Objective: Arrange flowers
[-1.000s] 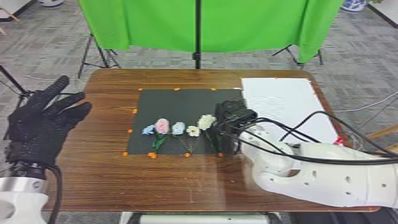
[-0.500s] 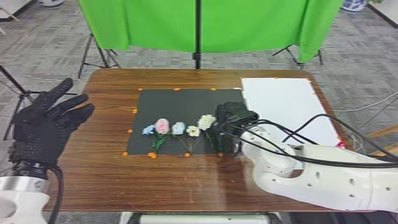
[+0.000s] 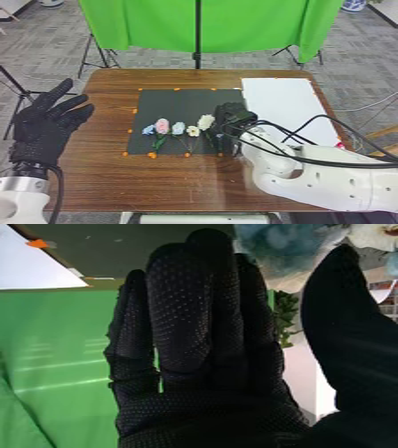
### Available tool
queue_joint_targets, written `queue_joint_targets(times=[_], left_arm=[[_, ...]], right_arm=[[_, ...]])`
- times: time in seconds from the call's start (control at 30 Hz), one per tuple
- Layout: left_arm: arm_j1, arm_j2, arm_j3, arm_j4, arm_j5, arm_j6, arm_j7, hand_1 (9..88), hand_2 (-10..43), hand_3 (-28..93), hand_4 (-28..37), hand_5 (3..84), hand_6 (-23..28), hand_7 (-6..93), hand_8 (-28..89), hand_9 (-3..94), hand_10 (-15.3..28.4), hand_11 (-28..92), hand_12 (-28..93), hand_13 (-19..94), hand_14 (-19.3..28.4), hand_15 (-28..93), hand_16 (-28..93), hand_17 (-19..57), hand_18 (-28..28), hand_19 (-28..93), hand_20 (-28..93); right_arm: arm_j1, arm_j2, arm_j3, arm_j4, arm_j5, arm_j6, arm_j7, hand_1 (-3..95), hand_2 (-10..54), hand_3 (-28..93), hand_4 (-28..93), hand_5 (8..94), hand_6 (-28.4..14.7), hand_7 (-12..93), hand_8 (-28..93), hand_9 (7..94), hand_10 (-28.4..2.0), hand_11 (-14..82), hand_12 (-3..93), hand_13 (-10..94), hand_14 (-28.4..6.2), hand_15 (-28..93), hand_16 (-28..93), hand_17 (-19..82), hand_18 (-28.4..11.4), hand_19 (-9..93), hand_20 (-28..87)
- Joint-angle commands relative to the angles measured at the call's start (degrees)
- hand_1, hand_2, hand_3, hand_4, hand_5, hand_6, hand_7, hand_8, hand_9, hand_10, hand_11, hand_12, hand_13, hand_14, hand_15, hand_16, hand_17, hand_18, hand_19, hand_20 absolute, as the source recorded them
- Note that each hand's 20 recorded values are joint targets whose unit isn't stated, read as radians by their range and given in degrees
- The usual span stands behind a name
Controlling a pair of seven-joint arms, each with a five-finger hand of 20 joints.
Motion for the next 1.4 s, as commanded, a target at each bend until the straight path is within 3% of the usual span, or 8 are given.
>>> queue_joint_targets(times=[0.03,0.5,0.97,1.4], left_arm=[[0.5,-0.66,0.45,0.28,0.10,0.15,-0.11,22.3,7.5,76,-26.9,32.3,7.7,16.7,-11,34.0,21.3,31,12,27,28.4,61,-12,-7.1,26.3,60,24],[1.3,-1.05,-0.03,-0.06,0.03,0.28,0.26,22.3,7.5,76,-26.9,32.4,7.7,16.6,-11,34.1,21.3,32,12,27,28.4,61,-12,-7.1,26.2,60,24],[0.8,-0.51,0.12,0.20,-0.17,0.18,0.19,22.3,7.7,76,-27.0,32.4,7.8,16.5,-11,34.0,21.3,32,12,26,28.4,61,-12,-7.1,26.2,60,24],[-0.3,-0.38,0.15,0.60,0.09,-0.40,-1.41,22.2,7.4,77,-26.9,32.5,7.8,16.5,-11,33.4,21.2,32,11,25,28.4,61,-12,-7.2,25.8,59,24]], right_arm=[[0.5,0.4,2.1,0.0,-1.3,0.5,0.8,35.0,-9.5,77,-28,66.1,-0.2,21,-13,76.2,-10.8,28.4,16.6,75,-6.3,64,16,31,-19.3,85,14],[0.1,2.1,1.9,-3.5,-3.8,-1.2,2.4,34.7,-9.5,76,-28,66.1,-0.8,20,-13,75.9,-11.7,28.0,16.5,75,-7.0,64,16,30,-20.1,85,15],[-2.0,0.3,1.5,-2.4,-4.1,-3.9,4.7,32.9,-9.5,74,-28,65.3,-2.0,19,-13,74.3,-13.7,27.9,16.7,73,-8.2,66,16,30,-21.8,85,15],[-0.3,-1.2,-3.7,-0.2,-10.3,1.6,12.7,34.9,-9.5,71,-28,68.2,-3.0,20,-13,76.6,-13.7,29.1,16.5,77,-8.0,66,15,34,-22.5,86,13]])
